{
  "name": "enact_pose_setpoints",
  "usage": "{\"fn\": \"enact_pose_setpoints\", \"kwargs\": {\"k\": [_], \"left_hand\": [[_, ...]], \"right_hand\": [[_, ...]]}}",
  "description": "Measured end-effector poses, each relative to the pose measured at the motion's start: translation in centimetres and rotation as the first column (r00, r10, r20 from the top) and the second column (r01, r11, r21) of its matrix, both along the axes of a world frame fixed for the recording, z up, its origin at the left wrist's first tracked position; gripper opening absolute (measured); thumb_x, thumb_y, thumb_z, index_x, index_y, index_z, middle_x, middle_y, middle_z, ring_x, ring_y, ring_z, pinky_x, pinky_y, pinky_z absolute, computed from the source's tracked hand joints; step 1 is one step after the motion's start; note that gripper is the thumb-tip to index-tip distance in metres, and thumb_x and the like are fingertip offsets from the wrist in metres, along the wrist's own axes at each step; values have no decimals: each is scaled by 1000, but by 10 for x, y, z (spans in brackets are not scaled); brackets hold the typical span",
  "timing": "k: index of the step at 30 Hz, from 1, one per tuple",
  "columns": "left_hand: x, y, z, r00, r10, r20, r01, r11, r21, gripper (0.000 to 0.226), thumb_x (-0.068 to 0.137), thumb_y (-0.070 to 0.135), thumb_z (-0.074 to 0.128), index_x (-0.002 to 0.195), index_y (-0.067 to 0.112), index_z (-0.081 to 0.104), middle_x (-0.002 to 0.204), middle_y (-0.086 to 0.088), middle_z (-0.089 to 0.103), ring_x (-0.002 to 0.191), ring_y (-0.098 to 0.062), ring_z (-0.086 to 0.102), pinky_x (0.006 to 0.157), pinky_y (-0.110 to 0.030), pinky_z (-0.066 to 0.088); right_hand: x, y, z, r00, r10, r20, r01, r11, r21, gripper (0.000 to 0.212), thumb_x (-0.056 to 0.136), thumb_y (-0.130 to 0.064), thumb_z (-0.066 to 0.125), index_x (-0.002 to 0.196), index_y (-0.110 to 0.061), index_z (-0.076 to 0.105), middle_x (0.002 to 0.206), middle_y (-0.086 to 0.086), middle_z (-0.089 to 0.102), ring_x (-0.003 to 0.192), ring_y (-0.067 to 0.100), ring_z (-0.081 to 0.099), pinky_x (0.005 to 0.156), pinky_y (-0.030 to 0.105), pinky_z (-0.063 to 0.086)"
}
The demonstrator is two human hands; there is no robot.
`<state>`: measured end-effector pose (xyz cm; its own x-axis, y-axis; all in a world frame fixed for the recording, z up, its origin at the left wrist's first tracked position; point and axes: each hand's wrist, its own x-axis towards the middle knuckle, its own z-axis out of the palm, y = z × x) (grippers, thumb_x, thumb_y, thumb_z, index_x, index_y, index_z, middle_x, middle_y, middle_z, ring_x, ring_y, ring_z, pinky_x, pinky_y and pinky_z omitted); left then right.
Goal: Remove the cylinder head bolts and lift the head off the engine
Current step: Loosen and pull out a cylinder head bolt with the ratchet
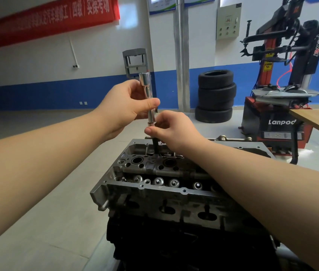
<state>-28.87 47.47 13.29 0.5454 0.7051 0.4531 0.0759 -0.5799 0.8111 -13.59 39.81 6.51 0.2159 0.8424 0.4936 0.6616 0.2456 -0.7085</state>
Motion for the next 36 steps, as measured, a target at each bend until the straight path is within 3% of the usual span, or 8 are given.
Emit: {"fn": "enact_pose_setpoints", "kwargs": {"k": [6, 9, 13, 19, 23, 27, 31, 36], "left_hand": [[-6, 0, 1, 987, -134, 87, 143, 984, -110, 26, 99, -1, 69, 124, 7, 69, 107, -11, 80, 99, -27, 80, 78, -32, 65], [-4, -1, 1, 999, -21, 49, 23, 999, -27, 30, 91, 8, 80, 119, 9, 70, 105, -10, 79, 94, -25, 80, 78, -35, 66], [3, -6, -1, 999, 5, 36, -6, 1000, 28, 28, 90, 10, 83, 114, 12, 70, 104, -9, 76, 93, -21, 79, 76, -29, 64], [-2, -6, 3, 981, -179, 72, 187, 972, -139, 26, 104, -1, 61, 127, 9, 68, 110, -8, 80, 102, -24, 79, 77, -26, 63], [-2, -3, 3, 997, -58, 58, 60, 998, -31, 28, 93, 5, 78, 119, 9, 70, 104, -10, 79, 95, -24, 80, 75, -29, 65], [1, 0, -1, 999, 42, 32, -44, 997, 64, 29, 89, 13, 85, 113, 16, 68, 104, -7, 73, 93, -20, 77, 75, -28, 64], [0, 0, -1, 979, -182, 93, 194, 972, -133, 25, 102, 3, 67, 125, 10, 68, 113, -9, 79, 104, -26, 78, 84, -35, 66], [-2, 1, 4, 995, -76, 66, 80, 995, -57, 29, 91, 6, 80, 118, 7, 70, 102, -12, 79, 94, -26, 80, 78, -37, 67]], "right_hand": [[2, -1, 0, 987, 155, -35, -156, 987, -35, 8, 105, -21, 61, 107, -28, 66, 100, -5, 77, 97, 10, 73, 94, 34, 56], [-1, 1, -1, 992, 123, -43, -125, 990, -63, 40, 97, -36, 73, 132, -23, 61, 109, -4, 76, 99, 11, 72, 92, 34, 57], [-2, 2, -2, 999, -30, 33, 30, 1000, 2, 33, 86, -44, 83, 106, -24, 65, 90, -10, 70, 83, 3, 65, 69, 21, 46], [3, -2, -1, 996, 88, 10, -88, 996, -9, 13, 100, -23, 69, 110, -15, 72, 95, 0, 79, 87, 12, 76, 92, 42, 61], [-2, 2, -3, 992, 107, -64, -109, 994, -22, 34, 100, -30, 70, 131, -16, 64, 109, 1, 76, 93, 16, 76, 96, 45, 59], [1, 3, -5, 998, -53, 17, 53, 999, 11, 27, 87, -51, 80, 94, -27, 70, 84, -12, 73, 79, 4, 68, 73, 28, 54], [4, 0, -4, 993, 8, 117, -12, 999, 34, 19, 99, -33, 70, 81, -32, 65, 64, -21, 65, 65, -4, 59, 61, 13, 38], [2, 0, -4, 994, 109, -20, -109, 994, -21, 22, 101, -33, 67, 114, -17, 71, 99, -6, 74, 95, 14, 71, 90, 36, 57]]}}
